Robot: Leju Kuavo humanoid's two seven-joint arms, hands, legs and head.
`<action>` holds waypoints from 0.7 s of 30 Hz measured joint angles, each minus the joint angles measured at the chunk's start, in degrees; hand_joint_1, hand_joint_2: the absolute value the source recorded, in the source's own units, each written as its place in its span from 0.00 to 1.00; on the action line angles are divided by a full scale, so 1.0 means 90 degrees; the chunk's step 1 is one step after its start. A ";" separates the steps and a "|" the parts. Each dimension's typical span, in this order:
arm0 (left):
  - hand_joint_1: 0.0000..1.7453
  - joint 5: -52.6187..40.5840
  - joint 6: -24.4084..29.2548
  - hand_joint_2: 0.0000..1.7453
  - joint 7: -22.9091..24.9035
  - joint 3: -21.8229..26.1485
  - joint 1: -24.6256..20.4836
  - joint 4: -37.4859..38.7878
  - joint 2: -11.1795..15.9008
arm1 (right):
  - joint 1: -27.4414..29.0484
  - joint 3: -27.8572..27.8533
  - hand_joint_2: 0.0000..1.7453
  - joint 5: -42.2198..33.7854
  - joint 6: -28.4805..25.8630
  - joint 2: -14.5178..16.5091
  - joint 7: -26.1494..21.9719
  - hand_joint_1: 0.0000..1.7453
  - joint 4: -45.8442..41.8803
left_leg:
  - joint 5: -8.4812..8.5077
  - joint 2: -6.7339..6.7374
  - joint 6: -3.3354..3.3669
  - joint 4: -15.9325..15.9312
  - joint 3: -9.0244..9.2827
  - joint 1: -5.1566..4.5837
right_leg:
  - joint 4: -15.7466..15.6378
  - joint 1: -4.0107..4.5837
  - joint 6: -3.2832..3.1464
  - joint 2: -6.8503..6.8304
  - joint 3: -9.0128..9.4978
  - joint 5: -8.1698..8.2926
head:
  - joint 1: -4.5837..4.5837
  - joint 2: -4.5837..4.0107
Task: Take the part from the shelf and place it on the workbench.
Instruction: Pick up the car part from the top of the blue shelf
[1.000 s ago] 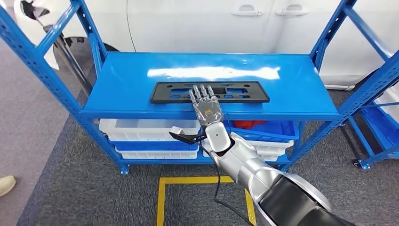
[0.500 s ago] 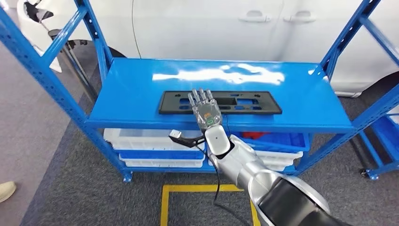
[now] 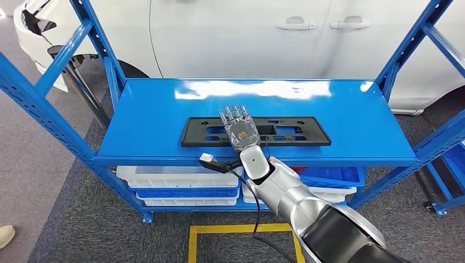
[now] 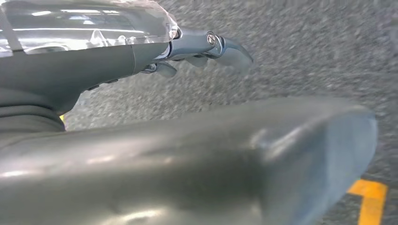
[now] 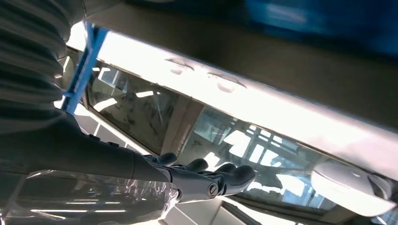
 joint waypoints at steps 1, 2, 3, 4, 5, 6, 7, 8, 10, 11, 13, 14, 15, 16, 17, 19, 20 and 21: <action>0.00 0.0003 -0.0003 0.00 0.0001 -0.0001 -0.0008 0.0002 -0.0004 | -0.0001 0.0000 1.00 0.0031 0.0026 -0.0001 -0.0032 0.00 0.0000 | 0.0035 0.0006 0.0058 -0.0036 -0.0010 -0.0010 | 0.0050 0.0004 0.0040 0.0001 -0.0027 -0.0045 | -0.0001 0.0000; 0.00 0.0017 -0.0005 0.00 0.0004 -0.0001 -0.0013 0.0005 -0.0007 | 0.0000 0.0001 1.00 0.0061 0.0055 -0.0001 -0.0066 0.00 0.0000 | -0.0003 -0.0001 0.0142 0.0008 -0.0036 -0.0032 | 0.0080 0.0014 0.0072 0.0001 -0.0050 -0.0076 | -0.0001 0.0000; 0.00 0.0036 -0.0006 0.00 0.0005 0.0001 -0.0020 0.0007 -0.0008 | -0.0002 0.0001 1.00 0.0087 0.0099 -0.0001 -0.0102 0.00 0.0000 | -0.0038 -0.0015 0.0236 0.0033 -0.0059 -0.0048 | 0.0101 0.0020 0.0101 0.0001 -0.0069 -0.0100 | -0.0001 0.0000; 0.00 0.0065 -0.0005 0.00 0.0004 0.0002 -0.0027 0.0007 -0.0007 | -0.0006 0.0002 1.00 0.0105 0.0163 -0.0001 -0.0133 0.00 -0.0001 | -0.0013 -0.0026 0.0309 0.0059 -0.0061 -0.0048 | 0.0107 0.0021 0.0129 -0.0002 -0.0078 -0.0130 | -0.0001 0.0000; 0.00 0.0091 -0.0003 0.00 -0.0004 0.0004 -0.0032 0.0007 -0.0007 | -0.0011 0.0002 1.00 0.0112 0.0235 0.0000 -0.0154 0.00 -0.0001 | -0.0026 -0.0035 0.0344 0.0061 -0.0058 -0.0048 | 0.0155 0.0014 0.0152 -0.0005 -0.0088 -0.0180 | 0.0001 0.0000; 0.00 0.0112 -0.0001 0.00 -0.0018 0.0005 -0.0043 0.0007 -0.0006 | -0.0026 0.0002 1.00 0.0116 0.0325 0.0000 -0.0166 0.00 -0.0001 | -0.0037 -0.0043 0.0373 0.0057 -0.0048 -0.0045 | 0.0304 0.0005 0.0173 -0.0005 -0.0154 -0.0273 | 0.0002 0.0001; 0.00 0.0131 0.0000 0.00 -0.0036 0.0006 -0.0057 0.0007 -0.0007 | -0.0042 0.0002 1.00 0.0118 0.0427 0.0000 -0.0169 0.00 -0.0001 | -0.0050 -0.0048 0.0400 0.0052 -0.0036 -0.0044 | 0.0576 0.0000 0.0194 -0.0005 -0.0294 -0.0414 | 0.0002 0.0000; 0.00 0.0144 0.0000 0.00 -0.0061 0.0006 -0.0069 0.0007 -0.0007 | -0.0053 0.0002 1.00 0.0119 0.0530 0.0000 -0.0164 0.00 -0.0001 | -0.0066 -0.0051 0.0422 0.0052 -0.0029 -0.0050 | 0.0969 0.0000 0.0206 -0.0005 -0.0510 -0.0586 | 0.0002 -0.0001; 0.00 0.0173 -0.0002 0.00 -0.0106 0.0007 -0.0083 0.0007 -0.0007 | -0.0065 -0.0001 1.00 0.0116 0.0792 0.0000 -0.0110 0.07 0.0000 | -0.0093 -0.0057 0.0453 0.0052 -0.0017 -0.0075 | 0.1782 0.0007 0.0204 -0.0005 -0.1012 -0.0834 | 0.0002 -0.0001; 0.00 0.0186 -0.0004 0.00 -0.0121 0.0008 -0.0084 0.0007 -0.0007 | -0.0071 -0.0004 1.00 0.0107 0.0933 0.0000 -0.0063 0.32 0.0001 | -0.0106 -0.0062 0.0463 0.0052 -0.0003 -0.0092 | 0.1961 0.0014 0.0182 -0.0004 -0.1162 -0.0806 | 0.0002 -0.0001; 0.00 0.0209 -0.0004 0.00 -0.0144 0.0010 -0.0093 0.0007 -0.0007 | -0.0096 -0.0029 1.00 0.0066 0.1249 0.0000 0.0070 0.78 0.0001 | -0.0135 -0.0080 0.0476 0.0049 0.0054 -0.0135 | 0.1556 0.0057 0.0073 -0.0002 -0.1076 -0.0385 | 0.0002 0.0001; 0.00 0.0219 -0.0004 0.00 -0.0160 0.0011 -0.0099 0.0007 -0.0009 | -0.0111 -0.0058 1.00 0.0041 0.1397 0.0000 0.0143 1.00 0.0001 | -0.0147 -0.0090 0.0479 0.0042 0.0086 -0.0147 | 0.1095 0.0100 -0.0019 0.0001 -0.0893 -0.0108 | 0.0002 0.0000; 0.00 0.0224 -0.0005 0.00 -0.0177 0.0011 -0.0107 0.0009 -0.0018 | -0.0125 -0.0097 1.00 0.0024 0.1516 -0.0001 0.0212 1.00 0.0001 | -0.0159 -0.0099 0.0476 0.0035 0.0110 -0.0167 | 0.0666 0.0143 -0.0109 -0.0006 -0.0714 0.0085 | 0.0002 0.0000; 0.00 0.0227 -0.0005 0.00 -0.0194 0.0011 -0.0115 0.0012 -0.0026 | -0.0138 -0.0142 1.00 0.0013 0.1596 -0.0001 0.0272 1.00 0.0001 | -0.0164 -0.0105 0.0463 0.0023 0.0123 -0.0173 | 0.0362 0.0182 -0.0175 -0.0018 -0.0589 0.0196 | 0.0002 0.0000; 0.00 0.0228 -0.0005 0.00 -0.0205 0.0012 -0.0119 0.0014 -0.0034 | -0.0150 -0.0190 1.00 0.0007 0.1645 -0.0002 0.0321 1.00 0.0001 | -0.0164 -0.0104 0.0441 0.0009 0.0128 -0.0171 | 0.0201 0.0212 -0.0216 -0.0028 -0.0529 0.0228 | 0.0002 -0.0001; 0.00 0.0228 -0.0004 0.00 -0.0212 0.0013 -0.0123 0.0018 -0.0039 | -0.0161 -0.0276 1.00 0.0001 0.1696 -0.0008 0.0400 1.00 0.0001 | -0.0150 -0.0093 0.0375 -0.0041 0.0152 -0.0172 | 0.0108 0.0222 -0.0223 -0.0038 -0.0499 0.0244 | 0.0001 0.0000; 0.00 0.0228 0.0000 0.00 -0.0212 0.0013 -0.0124 0.0018 -0.0038 | -0.0161 -0.0318 1.00 0.0002 0.1720 -0.0012 0.0439 1.00 0.0000 | -0.0166 -0.0082 0.0347 -0.0033 0.0162 -0.0173 | 0.0037 0.0203 -0.0214 -0.0037 -0.0460 0.0279 | 0.0001 -0.0001; 0.00 0.0226 0.0005 0.00 -0.0211 0.0013 -0.0126 0.0019 -0.0036 | -0.0162 -0.0354 1.00 0.0009 0.1743 -0.0016 0.0484 1.00 -0.0001 | -0.0236 -0.0075 0.0324 0.0049 0.0144 -0.0178 | -0.0040 0.0179 -0.0213 -0.0039 -0.0412 0.0319 | 0.0001 0.0000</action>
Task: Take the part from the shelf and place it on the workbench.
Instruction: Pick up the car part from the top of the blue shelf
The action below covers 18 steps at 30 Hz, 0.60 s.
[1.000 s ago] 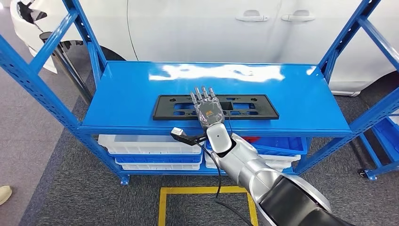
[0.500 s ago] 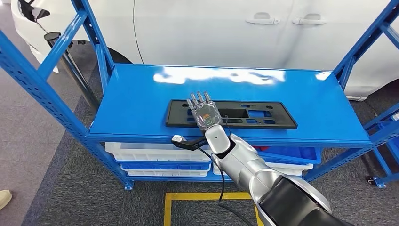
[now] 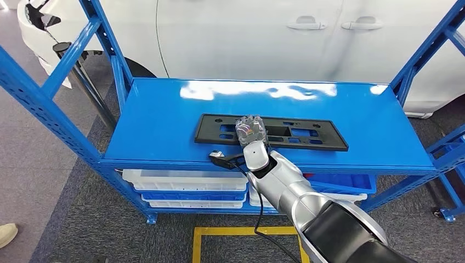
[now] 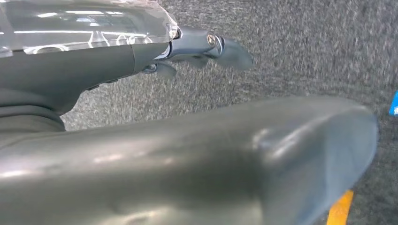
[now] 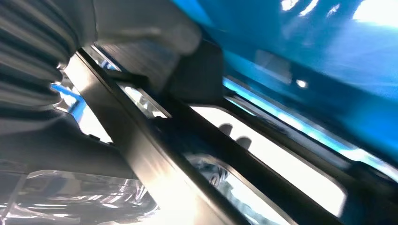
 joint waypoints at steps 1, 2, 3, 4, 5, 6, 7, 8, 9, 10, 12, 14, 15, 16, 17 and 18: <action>0.00 -0.0007 0.0008 0.00 0.0004 -0.0001 -0.0003 0.0000 0.0002 | -0.0002 -0.0038 1.00 0.0011 0.0025 -0.0002 0.0050 1.00 -0.0001 | -0.0132 0.0004 -0.0018 0.0201 -0.0069 -0.0004 | -0.0071 -0.0025 0.0001 -0.0004 0.0046 0.0037 | 0.0000 -0.0001; 0.00 -0.0015 0.0016 0.00 0.0010 -0.0001 -0.0005 0.0000 0.0005 | -0.0003 -0.0075 1.00 0.0024 0.0049 -0.0004 0.0093 1.00 -0.0001 | -0.0324 0.0007 -0.0030 0.0537 -0.0206 0.0002 | -0.0105 -0.0035 -0.0001 -0.0007 0.0074 0.0055 | 0.0001 -0.0001; 0.00 -0.0025 0.0024 0.00 0.0019 -0.0002 -0.0006 0.0000 0.0008 | 0.0000 -0.0112 1.00 0.0036 0.0064 -0.0009 0.0133 1.00 0.0000 | -0.0532 0.0006 -0.0049 0.0947 -0.0387 0.0004 | -0.0107 -0.0035 -0.0014 -0.0007 0.0078 0.0057 | 0.0000 -0.0001; 0.00 -0.0034 0.0035 0.00 0.0030 -0.0002 -0.0004 0.0000 0.0011 | 0.0008 -0.0149 1.00 0.0044 0.0073 -0.0016 0.0167 1.00 0.0001 | -0.0683 0.0007 -0.0070 0.1322 -0.0560 0.0008 | -0.0101 -0.0032 -0.0017 -0.0006 0.0076 0.0053 | 0.0000 -0.0001; 0.00 -0.0040 0.0044 0.00 0.0039 -0.0002 -0.0002 0.0000 0.0016 | 0.0017 -0.0178 1.00 0.0051 0.0072 -0.0026 0.0192 1.00 0.0001 | -0.0735 0.0008 -0.0090 0.1548 -0.0669 0.0011 | -0.0091 -0.0030 -0.0016 -0.0004 0.0075 0.0046 | 0.0000 -0.0001; 0.00 -0.0046 0.0052 0.00 0.0048 -0.0002 -0.0002 0.0000 0.0019 | 0.0022 -0.0202 1.00 0.0058 0.0070 -0.0038 0.0219 1.00 0.0002 | -0.0662 0.0011 -0.0106 0.1537 -0.0666 0.0015 | -0.0080 -0.0032 -0.0009 -0.0001 0.0077 0.0035 | 0.0000 -0.0001; 0.00 -0.0050 0.0057 0.00 0.0054 -0.0002 -0.0005 0.0000 0.0024 | 0.0024 -0.0222 1.00 0.0066 0.0068 -0.0048 0.0247 1.00 0.0002 | -0.0476 0.0014 -0.0115 0.1269 -0.0535 0.0020 | -0.0060 -0.0037 0.0005 0.0003 0.0083 0.0018 | 0.0000 0.0000; 0.00 -0.0056 0.0060 0.00 0.0059 -0.0002 -0.0010 0.0000 0.0027 | 0.0023 -0.0238 1.00 0.0073 0.0066 -0.0055 0.0275 1.00 0.0001 | -0.0248 0.0020 -0.0118 0.0846 -0.0326 0.0027 | -0.0030 -0.0043 0.0024 0.0007 0.0088 -0.0006 | 0.0001 0.0000; 0.00 -0.0061 0.0062 0.00 0.0065 -0.0003 -0.0020 0.0000 0.0030 | 0.0021 -0.0255 1.00 0.0080 0.0065 -0.0064 0.0303 1.00 0.0001 | -0.0091 0.0026 -0.0106 0.0418 -0.0106 0.0023 | 0.0016 -0.0035 0.0055 0.0011 0.0080 -0.0038 | 0.0000 0.0000; 0.00 -0.0064 0.0064 0.00 0.0070 -0.0004 -0.0029 0.0000 0.0031 | 0.0020 -0.0273 1.00 0.0085 0.0065 -0.0072 0.0324 1.00 0.0000 | 0.0007 0.0026 -0.0075 0.0101 0.0052 0.0020 | 0.0060 -0.0025 0.0082 0.0016 0.0066 -0.0065 | 0.0000 0.0000; 0.00 -0.0069 0.0067 0.00 0.0081 -0.0005 -0.0037 0.0000 0.0031 | 0.0018 -0.0302 1.00 0.0089 0.0062 -0.0091 0.0341 1.00 -0.0001 | 0.0006 0.0020 0.0006 -0.0111 0.0151 0.0000 | 0.0110 -0.0002 0.0133 0.0024 0.0033 -0.0088 | 0.0001 -0.0001; 0.00 -0.0070 0.0070 0.00 0.0088 -0.0005 -0.0038 0.0000 0.0029 | 0.0016 -0.0323 1.00 0.0089 0.0060 -0.0106 0.0342 1.00 -0.0002 | 0.0030 0.0019 0.0082 -0.0131 0.0146 0.0009 | 0.0123 -0.0010 0.0184 0.0029 0.0026 -0.0100 | 0.0001 0.0000; 0.00 -0.0070 0.0071 0.00 0.0089 -0.0005 -0.0044 0.0000 0.0027 | 0.0012 -0.0336 1.00 0.0089 0.0059 -0.0112 0.0344 1.00 -0.0003 | 0.0041 0.0022 0.0116 -0.0146 0.0150 0.0021 | 0.0196 -0.0018 0.0223 0.0031 -0.0006 -0.0162 | 0.0001 0.0000; 0.00 -0.0070 0.0071 0.00 0.0089 -0.0005 -0.0051 0.0000 0.0026 | 0.0008 -0.0348 1.00 0.0089 0.0057 -0.0120 0.0347 1.00 -0.0004 | 0.0052 0.0026 0.0143 -0.0161 0.0154 0.0038 | 0.0392 -0.0034 0.0266 0.0033 -0.0093 -0.0291 | 0.0001 0.0001; 0.00 -0.0073 0.0072 0.00 0.0089 -0.0005 -0.0058 0.0000 0.0026 | 0.0008 -0.0360 1.00 0.0089 0.0055 -0.0129 0.0350 1.00 -0.0005 | 0.0057 0.0029 0.0161 -0.0168 0.0153 0.0049 | 0.0717 -0.0058 0.0308 0.0035 -0.0243 -0.0476 | 0.0001 0.0001; 0.00 -0.0081 0.0073 0.00 0.0090 -0.0005 -0.0062 0.0000 0.0027 | 0.0014 -0.0369 1.00 0.0089 0.0051 -0.0137 0.0353 1.00 -0.0005 | 0.0057 0.0030 0.0170 -0.0170 0.0149 0.0052 | 0.1140 -0.0081 0.0345 0.0035 -0.0446 -0.0683 | 0.0001 0.0001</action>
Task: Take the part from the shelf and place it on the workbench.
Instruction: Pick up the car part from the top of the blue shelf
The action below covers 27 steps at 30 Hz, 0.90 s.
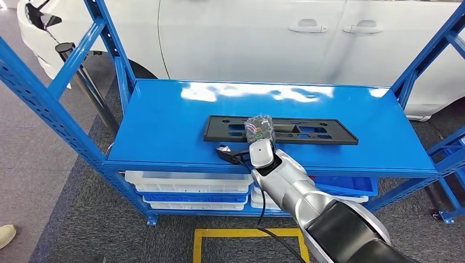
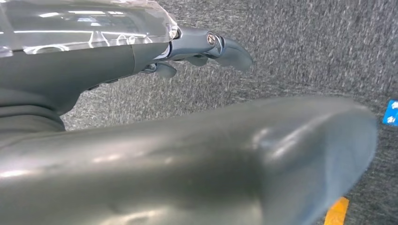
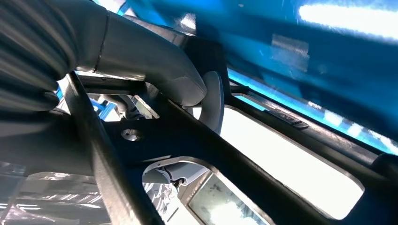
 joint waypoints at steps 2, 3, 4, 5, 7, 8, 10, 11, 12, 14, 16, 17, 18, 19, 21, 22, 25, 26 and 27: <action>0.00 -0.0020 0.0002 0.00 0.0003 -0.0001 -0.0002 0.0000 0.0001 | 0.0029 -0.0018 1.00 0.0000 -0.0017 -0.0018 0.0004 1.00 0.0000 | -0.0002 -0.0001 0.0003 0.0001 -0.0004 0.0004 | 0.0725 -0.0050 0.0047 -0.0001 -0.0358 -0.0244 | 0.0000 -0.0001; 0.00 -0.0027 0.0002 0.00 0.0003 -0.0002 -0.0003 0.0000 0.0001 | 0.0041 -0.0029 1.00 0.0000 -0.0040 -0.0023 0.0005 1.00 -0.0001 | -0.0004 -0.0004 0.0000 0.0001 0.0000 0.0011 | 0.0786 -0.0070 0.0058 -0.0001 -0.0397 -0.0188 | 0.0000 -0.0001; 0.00 -0.0030 0.0000 0.00 -0.0006 -0.0005 -0.0005 0.0000 0.0000 | 0.0047 -0.0041 1.00 0.0000 -0.0074 -0.0028 0.0005 1.00 -0.0003 | -0.0007 -0.0008 -0.0006 0.0002 0.0009 0.0019 | 0.0610 -0.0084 0.0060 -0.0001 -0.0321 -0.0029 | 0.0000 -0.0002; 0.00 -0.0031 -0.0009 0.00 -0.0038 -0.0009 -0.0010 0.0000 -0.0001 | 0.0048 -0.0059 1.00 0.0001 -0.0123 -0.0035 -0.0002 1.00 -0.0006 | -0.0012 -0.0014 -0.0019 0.0002 0.0021 0.0028 | 0.0196 -0.0093 0.0054 -0.0002 -0.0126 0.0214 | 0.0000 -0.0001; 0.00 -0.0033 -0.0038 0.25 -0.0151 -0.0018 -0.0028 0.0000 -0.0002 | 0.0045 -0.0116 1.00 0.0001 -0.0243 -0.0052 -0.0031 1.00 -0.0012 | -0.0018 -0.0027 -0.0075 0.0002 0.0032 0.0031 | -0.0673 -0.0080 0.0019 0.0001 0.0280 0.0560 | 0.0000 -0.0001; 0.00 -0.0035 -0.0057 0.50 -0.0246 -0.0022 -0.0039 0.0000 -0.0002 | 0.0045 -0.0159 1.00 -0.0005 -0.0324 -0.0061 -0.0055 1.00 -0.0013 | -0.0016 -0.0032 -0.0117 -0.0001 0.0028 0.0027 | -0.0936 -0.0064 -0.0004 0.0004 0.0394 0.0634 | 0.0000 0.0000; 0.00 -0.0036 -0.0089 1.00 -0.0450 -0.0035 -0.0054 0.0000 -0.0001 | 0.0048 -0.0263 1.00 -0.0050 -0.0532 -0.0077 -0.0123 1.00 -0.0022 | -0.0002 -0.0039 -0.0206 -0.0026 0.0021 0.0021 | -0.1026 -0.0022 -0.0063 0.0012 0.0408 0.0632 | 0.0000 0.0000; 0.00 -0.0036 -0.0101 1.00 -0.0541 -0.0041 -0.0058 0.0000 -0.0001 | 0.0048 -0.0334 1.00 -0.0094 -0.0671 -0.0084 -0.0172 1.00 -0.0042 | -0.0002 -0.0038 -0.0250 -0.0040 0.0024 0.0025 | -0.1047 -0.0026 -0.0105 0.0014 0.0412 0.0645 | 0.0000 0.0000; 0.00 -0.0034 -0.0106 1.00 -0.0605 -0.0046 -0.0061 0.0000 0.0000 | 0.0042 -0.0418 1.00 -0.0140 -0.0813 -0.0091 -0.0226 1.00 -0.0075 | -0.0033 -0.0035 -0.0282 -0.0018 0.0015 0.0031 | -0.1077 -0.0031 -0.0155 0.0014 0.0423 0.0663 | 0.0000 0.0000; 0.00 -0.0030 -0.0101 1.00 -0.0667 -0.0055 -0.0073 0.0000 0.0002 | -0.0003 -0.0618 1.00 -0.0225 -0.1068 -0.0094 -0.0328 1.00 -0.0163 | -0.0284 -0.0027 -0.0309 0.0362 -0.0146 0.0037 | -0.1140 -0.0045 -0.0256 0.0010 0.0449 0.0699 | -0.0001 -0.0001; 0.00 -0.0026 -0.0088 1.00 -0.0682 -0.0064 -0.0086 0.0000 0.0005 | -0.0059 -0.0784 1.00 -0.0270 -0.1181 -0.0090 -0.0387 1.00 -0.0217 | -0.0686 -0.0024 -0.0307 0.1197 -0.0524 0.0028 | -0.1143 -0.0011 -0.0311 0.0009 0.0455 0.0695 | -0.0001 -0.0001; 0.00 -0.0021 -0.0081 1.00 -0.0682 -0.0068 -0.0089 0.0000 0.0010 | -0.0069 -0.0844 1.00 -0.0283 -0.1222 -0.0089 -0.0412 1.00 -0.0226 | -0.0806 -0.0024 -0.0307 0.1569 -0.0705 0.0022 | -0.1139 0.0013 -0.0324 0.0010 0.0457 0.0688 | 0.0000 -0.0001; 0.00 -0.0015 -0.0073 1.00 -0.0682 -0.0070 -0.0089 0.0000 0.0014 | -0.0065 -0.0897 1.00 -0.0301 -0.1314 -0.0089 -0.0456 1.00 -0.0241 | -0.0820 -0.0024 -0.0301 0.1760 -0.0808 0.0015 | -0.1130 0.0036 -0.0336 0.0010 0.0459 0.0680 | 0.0000 -0.0001; 0.00 -0.0004 -0.0064 1.00 -0.0682 -0.0070 -0.0087 0.0000 0.0019 | -0.0055 -0.0959 1.00 -0.0344 -0.1525 -0.0089 -0.0539 1.00 -0.0285 | -0.0704 -0.0024 -0.0284 0.1694 -0.0792 0.0006 | -0.1115 0.0058 -0.0345 0.0011 0.0461 0.0671 | 0.0000 -0.0001; 0.00 0.0022 -0.0046 1.00 -0.0696 -0.0070 -0.0088 0.0000 0.0033 | -0.0038 -0.1153 1.00 -0.0512 -0.2256 -0.0090 -0.0892 1.00 -0.0537 | -0.0267 -0.0020 -0.0210 0.0966 -0.0479 -0.0022 | -0.1066 0.0085 -0.0351 0.0019 0.0460 0.0635 | 0.0000 -0.0001; 0.00 0.0033 -0.0041 1.00 -0.0724 -0.0071 -0.0089 0.0000 0.0045 | -0.0026 -0.1295 1.00 -0.0639 -0.2696 -0.0091 -0.1172 1.00 -0.0783 | -0.0104 -0.0015 -0.0170 0.0561 -0.0288 -0.0043 | -0.1034 0.0106 -0.0343 0.0026 0.0449 0.0614 | 0.0000 -0.0001; 0.00 0.0070 -0.0005 1.00 -0.0855 -0.0074 -0.0071 0.0000 0.0067 | 0.0254 -0.1807 1.00 -0.1259 -0.3532 -0.0102 -0.2297 1.00 -0.2208 | -0.0030 -0.0020 -0.0100 0.0075 -0.0049 -0.0090 | -0.0997 0.0133 -0.0278 0.0029 0.0419 0.0585 | 0.0000 -0.0001; 0.00 0.0080 0.0027 1.00 -0.0881 -0.0075 -0.0049 0.0000 0.0064 | 0.0460 -0.1955 1.00 -0.1583 -0.3635 -0.0106 -0.2718 1.00 -0.2895 | -0.0027 -0.0033 -0.0080 0.0045 -0.0040 -0.0078 | -0.1003 0.0138 -0.0250 0.0018 0.0426 0.0578 | -0.0001 -0.0001; 0.00 0.0083 0.0065 1.00 -0.0896 -0.0075 -0.0020 0.0000 0.0057 | 0.0701 -0.2082 1.00 -0.1952 -0.3699 -0.0109 -0.3141 1.00 -0.3657 | -0.0015 -0.0046 -0.0058 0.0012 -0.0028 -0.0060 | -0.0987 0.0138 -0.0217 0.0011 0.0431 0.0543 | -0.0001 -0.0001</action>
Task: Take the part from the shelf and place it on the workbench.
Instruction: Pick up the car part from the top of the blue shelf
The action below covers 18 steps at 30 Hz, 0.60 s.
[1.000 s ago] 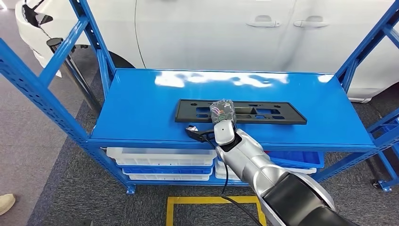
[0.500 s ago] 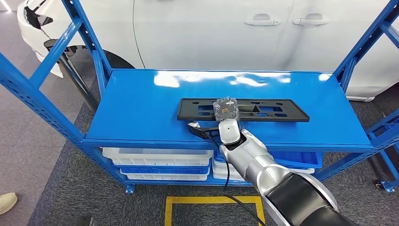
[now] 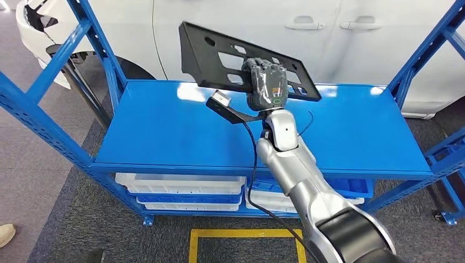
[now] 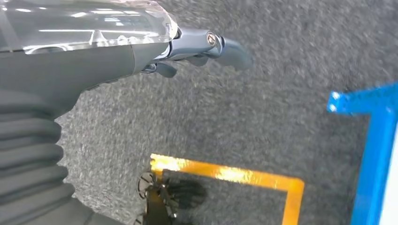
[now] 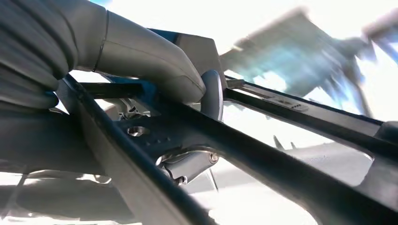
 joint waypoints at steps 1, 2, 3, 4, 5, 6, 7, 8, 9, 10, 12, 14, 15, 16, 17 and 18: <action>0.00 0.0001 0.0049 1.00 -0.0004 0.0000 0.0028 0.0000 -0.0005 | 0.0235 -0.0093 1.00 -0.0396 -0.0046 0.0000 -0.0422 1.00 -0.0768 | 0.0012 -0.0007 0.0025 -0.0031 0.0012 0.0023 | 0.0078 -0.0004 0.0038 -0.0003 -0.0026 -0.0083 | 0.0000 0.0001; 0.00 0.0005 0.0098 1.00 -0.0011 0.0001 0.0052 0.0000 -0.0011 | 0.0454 -0.0160 1.00 -0.0878 -0.0087 -0.0001 -0.0830 1.00 -0.1511 | 0.0023 -0.0010 0.0048 -0.0060 0.0023 0.0046 | 0.0274 -0.0016 0.0080 0.0001 -0.0106 -0.0230 | 0.0000 0.0001; 0.00 0.0012 0.0137 1.00 -0.0022 0.0001 0.0074 0.0000 -0.0013 | 0.0672 -0.0203 1.00 -0.1456 -0.0122 -0.0009 -0.1247 1.00 -0.2214 | 0.0025 -0.0012 0.0062 -0.0073 0.0030 0.0053 | 0.0598 -0.0050 0.0121 0.0006 -0.0248 -0.0427 | 0.0001 0.0001; 0.00 0.0023 0.0168 1.00 -0.0039 0.0001 0.0095 0.0000 -0.0012 | 0.0898 -0.0213 1.00 -0.2131 -0.0146 -0.0031 -0.1651 1.00 -0.2878 | 0.0020 -0.0014 0.0072 -0.0075 0.0034 0.0056 | 0.1011 -0.0081 0.0159 0.0006 -0.0438 -0.0631 | 0.0001 0.0001; 0.00 0.0045 0.0175 1.00 -0.0066 0.0002 0.0119 0.0000 -0.0011 | 0.1149 -0.0184 1.00 -0.2927 -0.0108 -0.0069 -0.2010 1.00 -0.3488 | 0.0010 -0.0017 0.0073 -0.0075 0.0044 0.0059 | 0.1416 -0.0115 0.0192 0.0006 -0.0630 -0.0784 | 0.0001 0.0001; 0.00 0.0074 0.0160 1.00 -0.0098 0.0002 0.0142 0.0000 -0.0009 | 0.1413 -0.0132 1.00 -0.3739 0.0008 -0.0123 -0.2323 1.00 -0.4016 | -0.0003 -0.0021 0.0069 -0.0074 0.0058 0.0063 | 0.1678 -0.0145 0.0221 0.0004 -0.0765 -0.0833 | 0.0001 0.0001; 0.00 0.0119 0.0122 1.00 -0.0134 0.0006 0.0159 0.0000 -0.0006 | 0.1668 -0.0065 1.00 -0.4646 0.0245 -0.0198 -0.2604 1.00 -0.4506 | -0.0019 -0.0024 0.0059 -0.0073 0.0075 0.0069 | 0.1708 -0.0173 0.0245 0.0003 -0.0797 -0.0757 | 0.0001 0.0000; 0.00 0.0178 0.0065 1.00 -0.0177 0.0012 0.0170 0.0000 -0.0002 | 0.1905 0.0002 1.00 -0.5700 0.0711 -0.0292 -0.2865 1.00 -0.4960 | -0.0035 -0.0026 0.0041 -0.0072 0.0097 0.0076 | 0.1473 -0.0198 0.0263 -0.0001 -0.0705 -0.0565 | 0.0001 0.0000; 0.00 0.0239 0.0000 1.00 -0.0213 0.0024 0.0173 0.0000 0.0004 | 0.2121 0.0057 1.00 -0.6719 0.1371 -0.0389 -0.3082 1.00 -0.5340 | -0.0051 -0.0022 0.0019 -0.0071 0.0118 0.0083 | 0.1040 -0.0219 0.0275 -0.0008 -0.0513 -0.0317 | 0.0001 0.0000; 0.00 0.0307 -0.0065 1.00 -0.0241 0.0040 0.0171 0.0000 0.0014 | 0.2322 0.0108 1.00 -0.7719 0.2280 -0.0487 -0.3241 1.00 -0.5698 | -0.0067 -0.0011 -0.0009 -0.0071 0.0134 0.0081 | 0.0580 -0.0226 0.0277 -0.0012 -0.0302 -0.0125 | 0.0001 0.0000; 0.00 0.0420 -0.0157 1.00 -0.0265 0.0078 0.0165 0.0000 0.0044 | 0.2665 0.0195 1.00 -0.9132 0.4336 -0.0619 -0.3331 1.00 -0.6184 | -0.0092 0.0015 -0.0081 -0.0075 0.0158 0.0067 | 0.0005 -0.0207 0.0230 -0.0001 -0.0047 0.0066 | 0.0001 0.0000; 0.00 0.0502 -0.0221 1.00 -0.0268 0.0120 0.0164 0.0000 0.0072 | 0.2952 0.0283 1.00 -0.9839 0.5962 -0.0703 -0.3276 1.00 -0.6403 | -0.0101 0.0024 -0.0162 -0.0102 0.0187 0.0064 | -0.0060 -0.0171 0.0141 0.0018 -0.0014 0.0064 | 0.0001 -0.0001; 0.00 0.0527 -0.0246 1.00 -0.0264 0.0142 0.0168 0.0000 0.0080 | 0.3069 0.0323 1.00 -1.0040 0.6489 -0.0738 -0.3246 1.00 -0.6450 | -0.0112 0.0024 -0.0202 -0.0108 0.0202 0.0075 | -0.0075 -0.0174 0.0089 0.0014 0.0007 0.0066 | 0.0000 -0.0001; 0.00 0.0540 -0.0271 1.00 -0.0258 0.0160 0.0175 0.0000 0.0082 | 0.3154 0.0357 1.00 -1.0168 0.6806 -0.0764 -0.3232 1.00 -0.6473 | -0.0154 0.0026 -0.0231 -0.0071 0.0201 0.0083 | -0.0100 -0.0174 0.0036 0.0006 0.0031 0.0073 | 0.0000 -0.0001; 0.00 0.0545 -0.0290 1.00 -0.0247 0.0175 0.0180 0.0000 0.0084 | 0.3204 0.0385 1.00 -1.0271 0.7036 -0.0781 -0.3221 1.00 -0.6479 | -0.0259 0.0029 -0.0251 0.0073 0.0151 0.0088 | -0.0126 -0.0174 -0.0019 -0.0003 0.0051 0.0083 | 0.0000 0.0000; 0.00 0.0549 -0.0302 1.00 -0.0232 0.0188 0.0185 0.0000 0.0094 | 0.3236 0.0408 1.00 -1.0353 0.7190 -0.0793 -0.3197 1.00 -0.6479 | -0.0434 0.0033 -0.0255 0.0358 0.0033 0.0088 | -0.0145 -0.0172 -0.0063 -0.0011 0.0066 0.0092 | -0.0001 0.0000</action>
